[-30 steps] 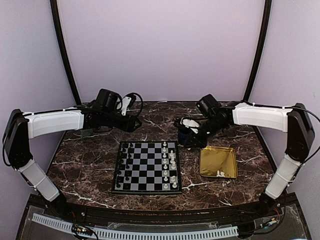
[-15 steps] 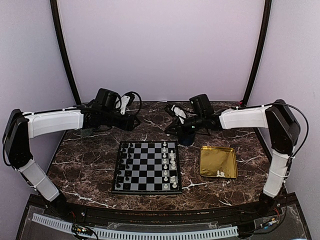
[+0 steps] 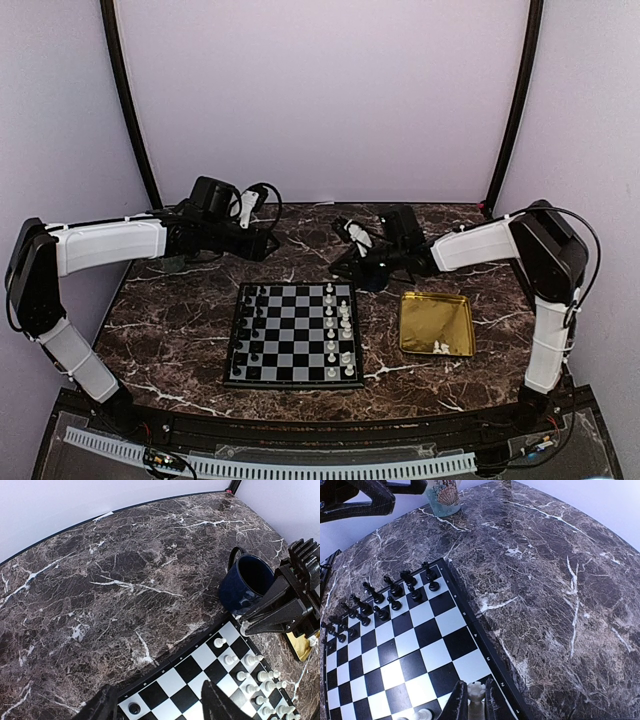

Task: Set up the chess pieces on the board
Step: Place the rook on the chessboard.

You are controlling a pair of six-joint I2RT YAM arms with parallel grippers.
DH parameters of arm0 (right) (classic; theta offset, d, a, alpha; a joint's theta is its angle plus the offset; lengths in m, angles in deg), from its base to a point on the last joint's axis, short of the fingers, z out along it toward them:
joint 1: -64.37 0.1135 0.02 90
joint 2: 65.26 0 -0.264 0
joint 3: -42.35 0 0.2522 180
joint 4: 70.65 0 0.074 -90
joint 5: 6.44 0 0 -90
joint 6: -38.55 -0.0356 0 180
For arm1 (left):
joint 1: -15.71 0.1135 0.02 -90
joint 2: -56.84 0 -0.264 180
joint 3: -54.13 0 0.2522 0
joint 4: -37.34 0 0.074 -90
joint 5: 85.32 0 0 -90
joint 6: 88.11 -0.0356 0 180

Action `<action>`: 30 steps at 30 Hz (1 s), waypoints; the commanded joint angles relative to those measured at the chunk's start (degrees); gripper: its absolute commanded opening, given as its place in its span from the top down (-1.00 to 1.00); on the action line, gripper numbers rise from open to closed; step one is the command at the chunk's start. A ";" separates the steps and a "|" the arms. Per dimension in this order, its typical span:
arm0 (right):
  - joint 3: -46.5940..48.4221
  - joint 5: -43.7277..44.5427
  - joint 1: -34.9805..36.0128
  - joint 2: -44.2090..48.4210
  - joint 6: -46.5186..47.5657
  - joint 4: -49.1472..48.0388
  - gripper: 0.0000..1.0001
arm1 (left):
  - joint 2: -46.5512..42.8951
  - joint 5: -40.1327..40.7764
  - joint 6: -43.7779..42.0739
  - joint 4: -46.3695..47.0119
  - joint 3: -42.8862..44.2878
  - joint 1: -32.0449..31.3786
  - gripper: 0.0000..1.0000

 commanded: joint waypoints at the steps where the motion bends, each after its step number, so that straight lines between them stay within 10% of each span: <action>1: -2.45 0.73 -0.70 -1.09 -1.73 -5.55 0.74 | 0.10 -0.53 -0.44 0.70 0.46 0.30 -0.20; 30: 2.48 -7.54 7.88 -5.84 -1.62 -7.09 0.66 | 1.49 2.26 -0.58 3.08 -1.07 0.83 -0.20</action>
